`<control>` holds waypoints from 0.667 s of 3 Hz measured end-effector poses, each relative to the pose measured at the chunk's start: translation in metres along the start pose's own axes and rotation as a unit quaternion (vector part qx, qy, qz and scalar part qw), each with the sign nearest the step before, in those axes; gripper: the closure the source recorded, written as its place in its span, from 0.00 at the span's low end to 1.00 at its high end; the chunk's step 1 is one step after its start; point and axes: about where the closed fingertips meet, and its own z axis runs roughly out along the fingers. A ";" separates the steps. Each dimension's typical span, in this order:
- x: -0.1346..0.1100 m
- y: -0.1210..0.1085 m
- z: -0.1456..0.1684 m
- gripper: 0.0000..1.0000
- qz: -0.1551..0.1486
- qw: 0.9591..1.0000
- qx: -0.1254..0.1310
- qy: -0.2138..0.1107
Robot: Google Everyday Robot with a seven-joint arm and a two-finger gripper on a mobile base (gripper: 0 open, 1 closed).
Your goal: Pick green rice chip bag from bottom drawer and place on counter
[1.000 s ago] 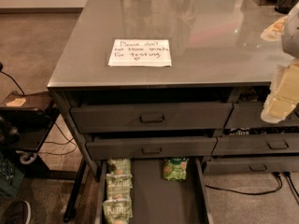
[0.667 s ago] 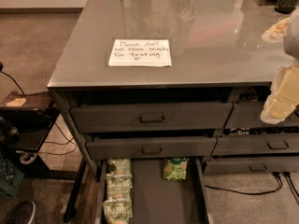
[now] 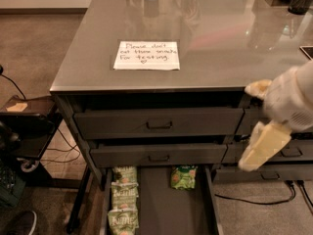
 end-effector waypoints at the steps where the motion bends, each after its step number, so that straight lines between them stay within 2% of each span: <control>1: 0.009 0.017 0.083 0.00 -0.004 0.999 -0.024 -0.022; 2: 0.016 0.022 0.163 0.00 0.000 0.999 -0.043 -0.027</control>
Offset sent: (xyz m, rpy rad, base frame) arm 0.0301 0.0804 -0.2513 0.0882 0.1306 0.0617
